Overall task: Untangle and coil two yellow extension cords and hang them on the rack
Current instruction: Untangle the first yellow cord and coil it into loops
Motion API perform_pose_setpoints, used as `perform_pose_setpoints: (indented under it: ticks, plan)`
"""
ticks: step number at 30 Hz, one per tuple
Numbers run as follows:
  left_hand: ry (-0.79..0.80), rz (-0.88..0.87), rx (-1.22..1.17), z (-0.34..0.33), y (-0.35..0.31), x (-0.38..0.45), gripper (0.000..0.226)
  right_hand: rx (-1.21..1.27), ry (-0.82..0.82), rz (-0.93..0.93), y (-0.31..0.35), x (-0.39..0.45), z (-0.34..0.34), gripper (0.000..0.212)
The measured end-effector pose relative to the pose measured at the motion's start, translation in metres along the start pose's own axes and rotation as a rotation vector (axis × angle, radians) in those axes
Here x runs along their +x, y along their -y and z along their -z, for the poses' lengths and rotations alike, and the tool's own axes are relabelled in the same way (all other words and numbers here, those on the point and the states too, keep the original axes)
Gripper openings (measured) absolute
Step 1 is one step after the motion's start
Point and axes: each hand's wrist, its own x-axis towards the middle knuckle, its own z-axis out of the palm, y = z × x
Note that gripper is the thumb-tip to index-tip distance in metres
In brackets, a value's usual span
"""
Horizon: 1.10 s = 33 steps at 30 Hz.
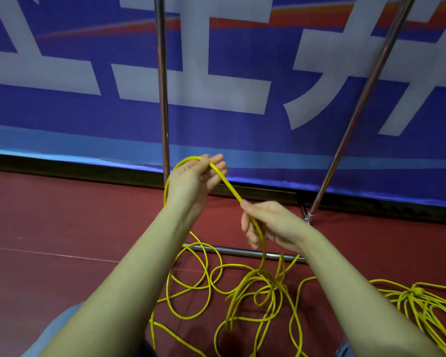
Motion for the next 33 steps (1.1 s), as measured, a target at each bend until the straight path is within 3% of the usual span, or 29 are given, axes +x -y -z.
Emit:
perform_pose_setpoints:
  ticks: [3,8,10,13,15,23,30,33]
  plan:
    - [-0.092,-0.057,-0.113,0.011,-0.016,0.015,0.018,-0.107,0.063,-0.08,-0.012,-0.001,0.009,0.042]
    - [-0.233,-0.006,-0.211,0.027,-0.011,0.03,0.019,-0.053,-0.069,-0.009,-0.024,0.001,0.02,0.034]
    - [-0.207,0.087,-0.165,0.022,-0.006,0.027,0.024,0.007,-0.107,0.02,-0.022,0.002,0.018,0.034]
    - [-0.058,0.245,0.045,0.003,0.007,0.004,0.016,0.058,-0.123,0.061,-0.013,0.003,0.014,0.034]
    - [0.007,0.269,0.115,-0.004,0.02,-0.007,0.016,0.065,-0.118,0.089,-0.008,0.005,0.01,0.034]
    - [0.011,0.087,-0.046,0.003,0.006,0.008,0.013,0.024,-0.006,-0.014,-0.019,0.001,0.011,0.041]
    - [-0.047,-0.011,-0.137,0.011,-0.006,0.02,0.02,0.038,0.082,-0.062,-0.029,-0.003,0.024,0.028]
    - [-0.09,-0.02,-0.175,0.015,-0.002,0.022,0.021,0.023,0.047,-0.051,-0.024,-0.003,0.026,0.025]
